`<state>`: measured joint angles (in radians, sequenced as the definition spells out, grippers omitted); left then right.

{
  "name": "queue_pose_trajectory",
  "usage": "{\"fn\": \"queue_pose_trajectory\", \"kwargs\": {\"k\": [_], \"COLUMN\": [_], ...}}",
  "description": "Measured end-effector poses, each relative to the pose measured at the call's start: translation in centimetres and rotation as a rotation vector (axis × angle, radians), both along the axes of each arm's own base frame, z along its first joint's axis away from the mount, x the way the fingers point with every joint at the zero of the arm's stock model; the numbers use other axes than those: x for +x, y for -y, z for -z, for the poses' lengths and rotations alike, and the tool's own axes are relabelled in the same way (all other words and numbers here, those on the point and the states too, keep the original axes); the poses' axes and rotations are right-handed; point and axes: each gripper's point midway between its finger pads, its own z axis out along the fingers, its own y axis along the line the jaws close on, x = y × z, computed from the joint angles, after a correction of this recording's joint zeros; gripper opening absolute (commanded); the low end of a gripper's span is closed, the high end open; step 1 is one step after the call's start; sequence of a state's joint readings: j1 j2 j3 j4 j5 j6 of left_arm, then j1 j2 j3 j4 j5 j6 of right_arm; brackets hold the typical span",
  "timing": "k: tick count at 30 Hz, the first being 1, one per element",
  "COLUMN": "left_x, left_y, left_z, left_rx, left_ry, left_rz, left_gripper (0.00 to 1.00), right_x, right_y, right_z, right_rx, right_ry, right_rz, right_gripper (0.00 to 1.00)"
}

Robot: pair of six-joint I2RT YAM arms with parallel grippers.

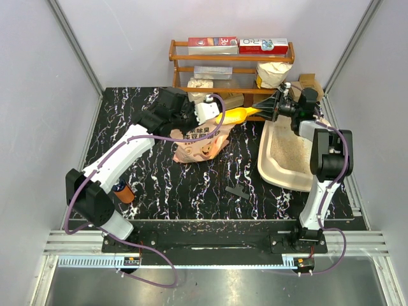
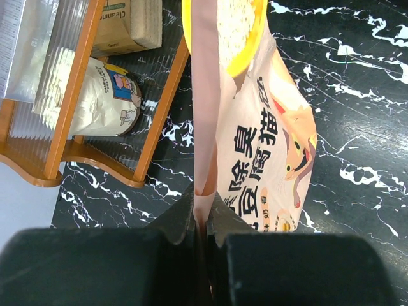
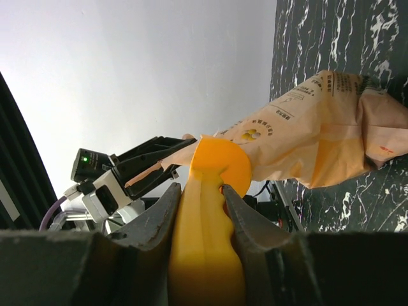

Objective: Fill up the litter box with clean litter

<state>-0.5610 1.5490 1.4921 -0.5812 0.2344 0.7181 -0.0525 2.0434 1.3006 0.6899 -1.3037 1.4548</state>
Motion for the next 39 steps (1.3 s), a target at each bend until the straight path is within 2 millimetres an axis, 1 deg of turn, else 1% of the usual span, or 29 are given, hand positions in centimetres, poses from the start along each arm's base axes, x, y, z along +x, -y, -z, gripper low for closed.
{"fn": "queue_pose_trajectory", "kwargs": {"k": [2, 10, 13, 16, 18, 21, 24, 28, 30, 32, 35, 37, 39], "left_x": [0.1, 0.6, 0.7, 0.8, 0.8, 0.9, 0.9, 0.8, 0.8, 0.8, 0.8, 0.7, 0.7], "left_y": [-0.1, -0.3, -0.3, -0.3, -0.3, -0.2, -0.1, 0.0, 0.1, 0.2, 0.3, 0.4, 0.5], "left_z": [0.0, 0.0, 0.0, -0.1, -0.1, -0.1, -0.1, 0.0, 0.0, 0.0, 0.0, 0.0, 0.0], "left_rx": [0.002, 0.002, -0.001, -0.003, -0.004, -0.006, -0.009, -0.013, -0.016, -0.02, -0.025, -0.032, -0.039], "left_ry": [0.002, 0.011, 0.014, 0.017, 0.016, 0.019, 0.017, 0.013, 0.011, 0.008, 0.007, 0.001, -0.003], "left_rz": [-0.003, -0.011, -0.012, -0.014, -0.014, -0.014, -0.01, -0.003, 0.001, 0.007, 0.013, 0.011, 0.011], "left_gripper": [0.0, 0.0, 0.0, 0.0, 0.0, 0.0, 0.0, 0.0, 0.0, 0.0, 0.0, 0.0, 0.0], "right_x": [0.3, 0.8, 0.7, 0.5, 0.5, 0.3, 0.0, -1.1, -1.7, -2.3, -3.2, -3.9, -4.8], "right_y": [1.1, 3.5, 4.3, 5.6, 7.0, 10.0, 13.7, 17.9, 19.5, 20.7, 21.9, 22.6, 22.9], "right_z": [-0.1, 0.4, 0.1, -0.7, -1.5, -2.6, -3.6, -4.0, -4.0, -3.8, -3.5, -3.6, -3.7], "right_rx": [0.002, 0.003, 0.001, -0.004, -0.009, -0.02, -0.034, -0.046, -0.056, -0.076, -0.14, -0.206, -0.271], "right_ry": [0.001, -0.009, -0.006, 0.005, 0.019, 0.048, 0.078, 0.086, 0.088, 0.092, 0.101, 0.122, 0.15], "right_rz": [0.023, 0.079, 0.098, 0.126, 0.159, 0.228, 0.314, 0.418, 0.461, 0.501, 0.568, 0.622, 0.667], "right_gripper": [0.0, 0.0, 0.0, 0.0, 0.0, 0.0, 0.0, 0.0, 0.0, 0.0, 0.0, 0.0, 0.0]}}
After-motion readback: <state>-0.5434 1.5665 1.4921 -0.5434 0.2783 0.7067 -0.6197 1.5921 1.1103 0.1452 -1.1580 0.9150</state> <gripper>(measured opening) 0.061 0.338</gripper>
